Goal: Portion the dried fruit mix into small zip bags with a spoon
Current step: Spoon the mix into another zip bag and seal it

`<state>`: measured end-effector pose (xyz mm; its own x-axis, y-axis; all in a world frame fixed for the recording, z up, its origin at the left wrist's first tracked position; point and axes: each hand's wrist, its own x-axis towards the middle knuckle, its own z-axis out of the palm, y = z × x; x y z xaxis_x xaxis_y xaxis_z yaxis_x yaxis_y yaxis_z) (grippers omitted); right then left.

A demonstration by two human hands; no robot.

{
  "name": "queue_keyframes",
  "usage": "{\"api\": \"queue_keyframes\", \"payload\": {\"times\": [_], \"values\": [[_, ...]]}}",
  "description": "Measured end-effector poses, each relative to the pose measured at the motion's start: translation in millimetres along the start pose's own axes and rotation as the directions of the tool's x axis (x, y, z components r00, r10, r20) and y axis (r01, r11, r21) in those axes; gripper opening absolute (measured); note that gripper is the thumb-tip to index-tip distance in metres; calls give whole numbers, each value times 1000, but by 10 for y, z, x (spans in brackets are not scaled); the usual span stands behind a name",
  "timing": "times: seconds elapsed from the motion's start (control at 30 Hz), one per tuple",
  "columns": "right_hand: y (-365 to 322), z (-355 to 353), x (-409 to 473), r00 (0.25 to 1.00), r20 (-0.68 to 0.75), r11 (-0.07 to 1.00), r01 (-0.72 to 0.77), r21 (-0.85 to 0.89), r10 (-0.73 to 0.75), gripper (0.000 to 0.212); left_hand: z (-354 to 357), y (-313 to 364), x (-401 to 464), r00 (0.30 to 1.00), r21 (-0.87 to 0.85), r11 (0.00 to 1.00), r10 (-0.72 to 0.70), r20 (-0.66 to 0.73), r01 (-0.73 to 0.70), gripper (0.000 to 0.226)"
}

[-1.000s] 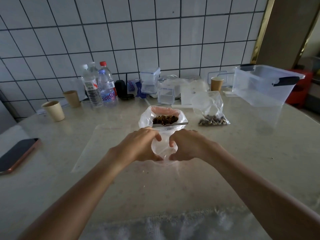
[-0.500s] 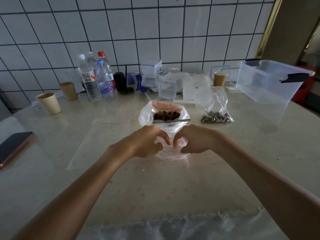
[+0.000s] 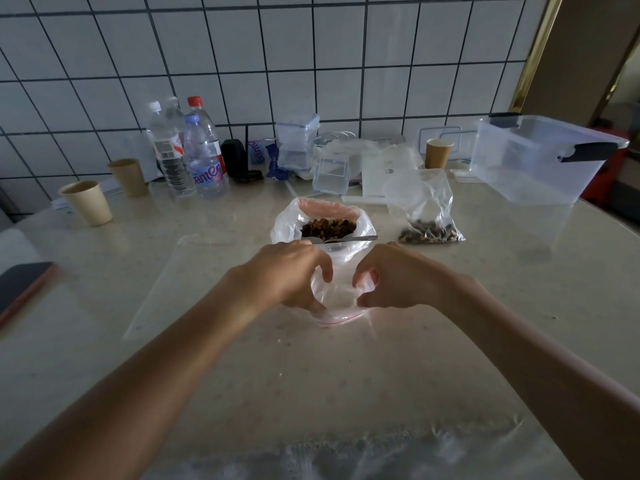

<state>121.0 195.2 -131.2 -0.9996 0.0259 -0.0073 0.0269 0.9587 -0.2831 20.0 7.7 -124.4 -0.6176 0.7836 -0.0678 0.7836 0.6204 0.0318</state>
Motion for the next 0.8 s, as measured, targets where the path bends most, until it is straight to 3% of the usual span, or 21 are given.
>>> {"api": "queue_keyframes", "payload": {"times": [0.13, 0.4, 0.47, 0.57, 0.8], "values": [[111, 129, 33, 1000, -12, 998, 25, 60, -24, 23, 109, -170, 4, 997, -215, 976, -9, 76, 25, 54], [214, 374, -34, 983, -178, 986, -22, 163, 52, 20, 440, -254, -93, 981, -515, 856, -56, -184, -48, 65], [199, 357, -59, 974, -194, 914, -29, 404, 117, 11, 441, -266, -139, 963, -634, 771, -130, -236, -51, 58], [229, 289, -102, 934, -208, 636, -26, 771, 291, 13, 433, -307, -185, 923, -726, 686, -241, -299, -56, 51], [360, 132, 55, 814, -307, 577, -42, 816, 493, 19, 397, -362, -158, 836, -847, 530, -446, -320, -41, 31]]}}
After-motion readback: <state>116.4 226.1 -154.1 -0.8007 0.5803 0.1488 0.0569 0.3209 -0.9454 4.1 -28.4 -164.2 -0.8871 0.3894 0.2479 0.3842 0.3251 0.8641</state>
